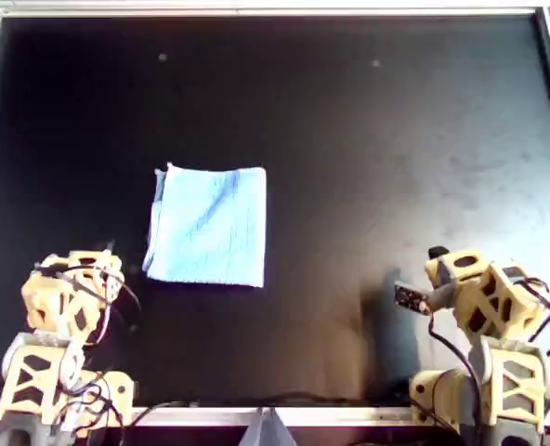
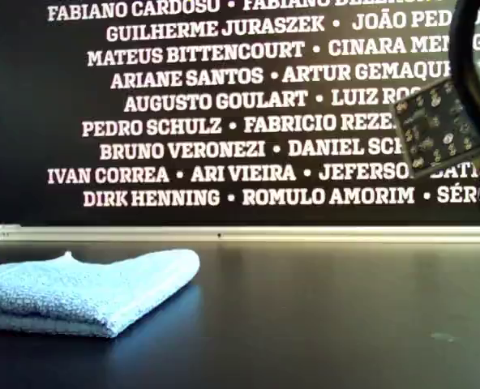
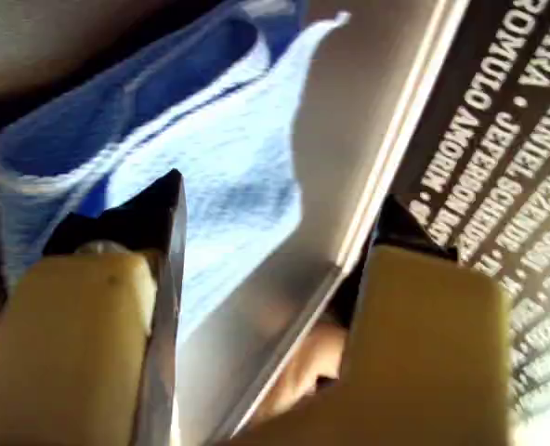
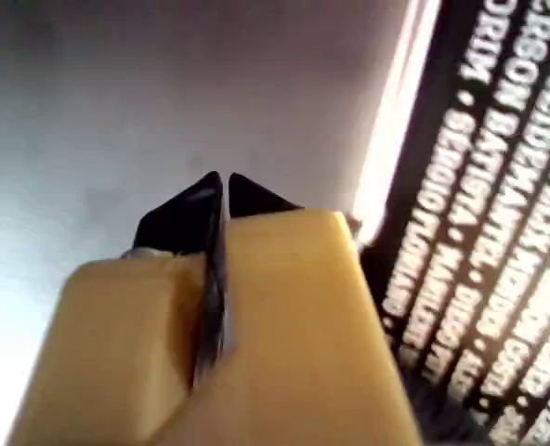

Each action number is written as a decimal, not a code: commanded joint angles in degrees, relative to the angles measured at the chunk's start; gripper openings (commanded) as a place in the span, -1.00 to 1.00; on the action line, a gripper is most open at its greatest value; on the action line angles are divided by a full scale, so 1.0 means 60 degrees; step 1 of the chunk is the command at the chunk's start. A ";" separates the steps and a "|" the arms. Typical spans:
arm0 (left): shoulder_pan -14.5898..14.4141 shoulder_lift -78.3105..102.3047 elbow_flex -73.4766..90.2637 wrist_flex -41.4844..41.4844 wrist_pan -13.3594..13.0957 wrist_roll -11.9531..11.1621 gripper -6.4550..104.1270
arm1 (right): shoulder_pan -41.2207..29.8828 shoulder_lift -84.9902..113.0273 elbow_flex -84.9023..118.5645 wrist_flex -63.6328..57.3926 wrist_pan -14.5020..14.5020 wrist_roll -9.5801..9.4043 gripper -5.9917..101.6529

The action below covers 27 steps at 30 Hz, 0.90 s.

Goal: Fold a cloth

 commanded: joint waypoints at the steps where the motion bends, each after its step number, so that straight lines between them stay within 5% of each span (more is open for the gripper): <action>1: 0.0337 0.0176 -0.0059 0.0806 -0.0044 0.0044 0.40 | -0.0337 0.0396 0.0146 -0.0469 0.0015 0.0117 -0.84; 9: 0.0366 0.0205 -0.0059 0.2959 -0.0073 0.0044 0.40 | -0.0601 0.0410 0.0146 -0.0439 0.0000 0.0029 -0.85; 13: 0.0762 0.0220 -0.0059 0.3047 -0.0059 0.0044 0.40 | -0.0732 0.0425 0.0146 -0.0425 0.0015 0.0029 -0.85; 22: 0.0776 0.0220 -0.0059 0.3076 -0.0059 -0.0073 0.38 | -0.0820 0.0425 0.0146 0.1318 0.0352 0.0029 -0.85; 27: 0.0776 0.0234 -0.0059 0.3076 -0.0073 -0.0103 0.10 | -0.0820 0.0439 0.0146 0.1963 0.0366 0.0029 -0.85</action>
